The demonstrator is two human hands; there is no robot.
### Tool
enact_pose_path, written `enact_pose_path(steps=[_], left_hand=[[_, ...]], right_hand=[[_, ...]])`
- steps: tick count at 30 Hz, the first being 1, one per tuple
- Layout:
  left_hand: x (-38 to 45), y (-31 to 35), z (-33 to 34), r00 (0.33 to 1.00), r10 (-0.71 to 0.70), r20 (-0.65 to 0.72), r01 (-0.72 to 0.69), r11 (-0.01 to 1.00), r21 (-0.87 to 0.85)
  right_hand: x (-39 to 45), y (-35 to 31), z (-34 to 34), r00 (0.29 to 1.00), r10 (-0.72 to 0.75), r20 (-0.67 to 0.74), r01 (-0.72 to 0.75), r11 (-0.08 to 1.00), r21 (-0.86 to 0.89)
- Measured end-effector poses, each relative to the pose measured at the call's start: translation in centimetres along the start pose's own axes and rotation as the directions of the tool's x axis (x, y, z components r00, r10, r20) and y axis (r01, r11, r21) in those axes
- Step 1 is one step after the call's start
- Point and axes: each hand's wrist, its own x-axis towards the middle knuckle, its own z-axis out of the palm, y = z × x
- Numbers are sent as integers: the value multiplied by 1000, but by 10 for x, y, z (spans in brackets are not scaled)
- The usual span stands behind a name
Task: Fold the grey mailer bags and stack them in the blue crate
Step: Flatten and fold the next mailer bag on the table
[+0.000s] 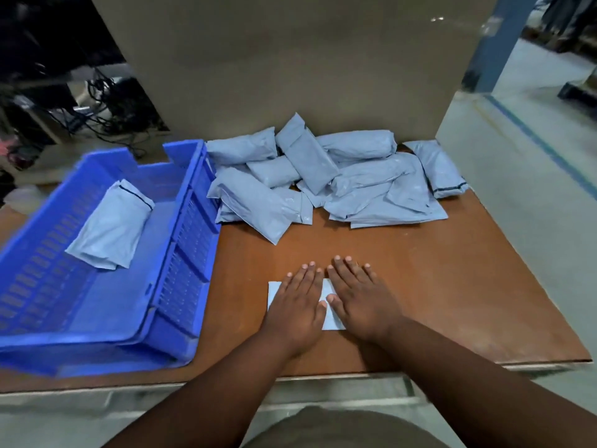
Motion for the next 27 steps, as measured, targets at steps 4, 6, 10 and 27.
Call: enact_pose_path(steps=[4, 6, 10, 27], left_hand=[[-39, -13, -6, 998, -40, -51, 42, 998, 42], [-62, -23, 0, 995, -39, -93, 44, 998, 50], [-74, -42, 8, 993, -75, -86, 78, 997, 23], [-68, -44, 11, 999, -44, 33, 42, 998, 42]], right_hand=[[-6, -6, -11, 1000, 10, 21, -10, 1000, -29], [-15, -23, -15, 996, -47, -70, 44, 998, -48], [-20, -71, -3, 980, -167, -111, 163, 986, -39], [-11, -77, 21, 986, -156, 52, 158, 987, -34]])
